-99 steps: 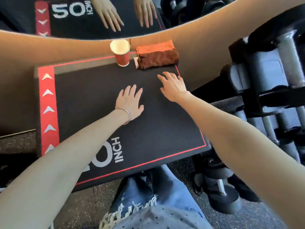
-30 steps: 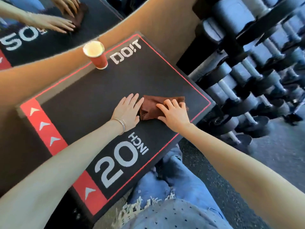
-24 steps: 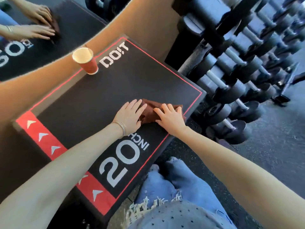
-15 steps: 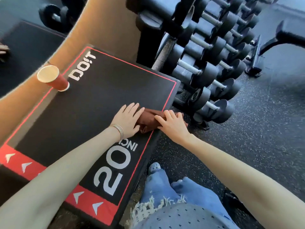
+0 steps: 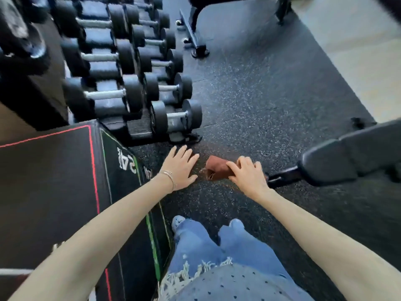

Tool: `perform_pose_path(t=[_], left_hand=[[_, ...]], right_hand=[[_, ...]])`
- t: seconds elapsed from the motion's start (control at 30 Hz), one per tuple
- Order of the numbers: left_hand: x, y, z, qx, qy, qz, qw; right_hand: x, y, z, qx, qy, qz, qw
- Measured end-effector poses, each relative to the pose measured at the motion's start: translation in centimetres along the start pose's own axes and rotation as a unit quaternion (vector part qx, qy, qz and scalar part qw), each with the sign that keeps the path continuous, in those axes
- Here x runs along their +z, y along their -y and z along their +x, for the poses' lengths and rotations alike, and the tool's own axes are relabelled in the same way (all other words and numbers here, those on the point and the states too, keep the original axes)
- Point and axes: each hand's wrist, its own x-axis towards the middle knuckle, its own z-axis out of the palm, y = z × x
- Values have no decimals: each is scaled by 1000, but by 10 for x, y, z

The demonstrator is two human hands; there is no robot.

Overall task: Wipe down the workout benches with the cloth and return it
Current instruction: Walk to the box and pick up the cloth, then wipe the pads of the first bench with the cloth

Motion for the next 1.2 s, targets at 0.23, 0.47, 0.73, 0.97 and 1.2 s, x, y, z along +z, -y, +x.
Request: perform_pose_path(t=[0.23,0.47,0.73,0.97,1.2], left_hand=[[-34,-127,65,97,-24,39,994],[-59,-232,125,145,-32,61,987],[-76,-313,189,197,-20,91,976],[-79,-348,276,223,11,109,969],[-66,-384,383,215,58,33,974]], right_hand=[[29,-115,-80,116,11,24,993],[61,-223,-139,190,8,24,981],[90,-305,-153,241,27,45,969],[115,-370,-112,283,14,92,955],[146,-437,-47,350,24,191,917]])
